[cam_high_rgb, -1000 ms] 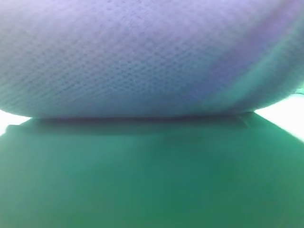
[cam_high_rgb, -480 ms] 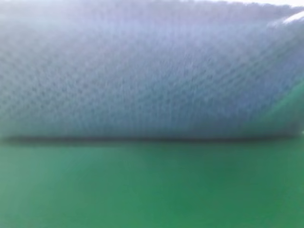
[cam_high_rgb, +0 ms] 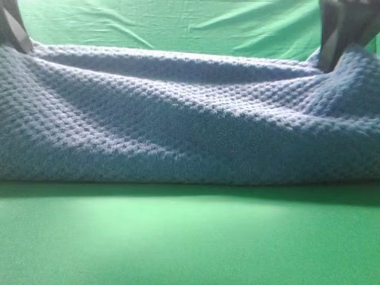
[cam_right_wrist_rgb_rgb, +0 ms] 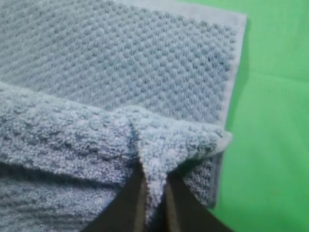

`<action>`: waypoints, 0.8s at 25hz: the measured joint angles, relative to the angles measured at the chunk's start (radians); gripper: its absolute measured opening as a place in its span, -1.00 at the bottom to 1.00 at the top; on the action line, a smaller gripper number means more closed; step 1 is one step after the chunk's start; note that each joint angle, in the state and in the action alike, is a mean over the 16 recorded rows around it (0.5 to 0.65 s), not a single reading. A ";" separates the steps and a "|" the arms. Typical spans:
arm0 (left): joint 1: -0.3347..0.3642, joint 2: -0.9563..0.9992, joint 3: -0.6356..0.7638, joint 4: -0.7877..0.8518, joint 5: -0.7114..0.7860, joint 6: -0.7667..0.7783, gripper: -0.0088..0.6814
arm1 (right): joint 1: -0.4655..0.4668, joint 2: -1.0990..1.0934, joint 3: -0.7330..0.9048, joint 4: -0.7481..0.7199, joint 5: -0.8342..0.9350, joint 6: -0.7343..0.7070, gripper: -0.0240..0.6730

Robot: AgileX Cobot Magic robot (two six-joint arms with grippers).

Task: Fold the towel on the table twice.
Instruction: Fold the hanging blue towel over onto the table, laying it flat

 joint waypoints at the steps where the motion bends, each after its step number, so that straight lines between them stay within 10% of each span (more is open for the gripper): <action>1: 0.000 0.033 -0.023 0.011 -0.012 -0.001 -0.97 | -0.016 0.032 -0.024 0.007 -0.010 -0.016 -0.93; 13: 0.000 0.348 -0.214 0.099 -0.128 -0.005 -0.97 | -0.136 0.345 -0.248 0.068 -0.115 -0.148 -0.90; 20: 0.003 0.417 -0.246 0.133 -0.175 -0.006 -0.55 | -0.152 0.424 -0.314 0.053 -0.124 -0.155 -0.40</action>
